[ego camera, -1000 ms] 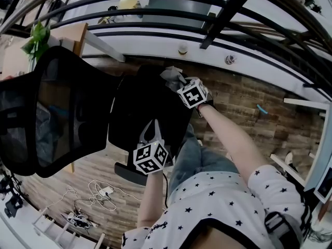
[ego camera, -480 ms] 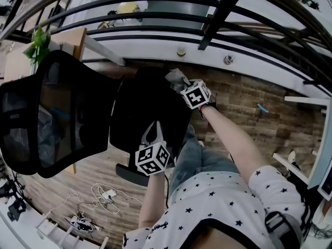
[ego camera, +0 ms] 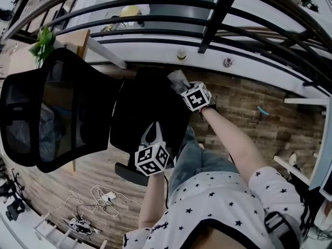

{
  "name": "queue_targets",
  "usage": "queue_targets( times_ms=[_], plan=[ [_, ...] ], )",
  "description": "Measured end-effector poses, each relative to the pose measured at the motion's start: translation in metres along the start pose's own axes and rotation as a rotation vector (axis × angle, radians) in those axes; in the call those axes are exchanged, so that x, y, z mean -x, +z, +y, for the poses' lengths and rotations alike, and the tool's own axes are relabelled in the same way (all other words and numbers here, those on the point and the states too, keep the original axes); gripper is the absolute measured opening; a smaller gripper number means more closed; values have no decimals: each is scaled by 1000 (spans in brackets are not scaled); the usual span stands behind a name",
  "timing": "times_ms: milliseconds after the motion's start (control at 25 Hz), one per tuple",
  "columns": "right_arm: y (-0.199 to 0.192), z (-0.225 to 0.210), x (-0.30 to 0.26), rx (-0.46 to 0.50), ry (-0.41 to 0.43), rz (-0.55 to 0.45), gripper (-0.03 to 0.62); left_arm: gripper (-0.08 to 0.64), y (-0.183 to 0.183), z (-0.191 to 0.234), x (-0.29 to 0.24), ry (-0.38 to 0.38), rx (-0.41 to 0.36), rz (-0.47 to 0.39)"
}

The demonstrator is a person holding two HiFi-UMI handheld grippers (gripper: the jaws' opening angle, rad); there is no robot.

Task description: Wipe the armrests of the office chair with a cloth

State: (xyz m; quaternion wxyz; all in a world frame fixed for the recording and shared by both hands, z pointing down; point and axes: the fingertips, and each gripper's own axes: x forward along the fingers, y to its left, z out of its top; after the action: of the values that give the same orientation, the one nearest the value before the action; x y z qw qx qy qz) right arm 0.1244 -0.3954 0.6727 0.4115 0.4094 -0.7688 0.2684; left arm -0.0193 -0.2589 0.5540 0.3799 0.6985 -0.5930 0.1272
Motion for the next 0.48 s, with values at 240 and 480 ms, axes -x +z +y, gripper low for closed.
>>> queue_targets(
  times_ms=[240,480],
  plan=[
    [-3,6,28,-7,15,-57,32,5,-7,-13,12,-12,-8,-28],
    [-8,16,53,-19,33,-122,32,5,-11,-24,27,-15,-14,-63]
  ],
)
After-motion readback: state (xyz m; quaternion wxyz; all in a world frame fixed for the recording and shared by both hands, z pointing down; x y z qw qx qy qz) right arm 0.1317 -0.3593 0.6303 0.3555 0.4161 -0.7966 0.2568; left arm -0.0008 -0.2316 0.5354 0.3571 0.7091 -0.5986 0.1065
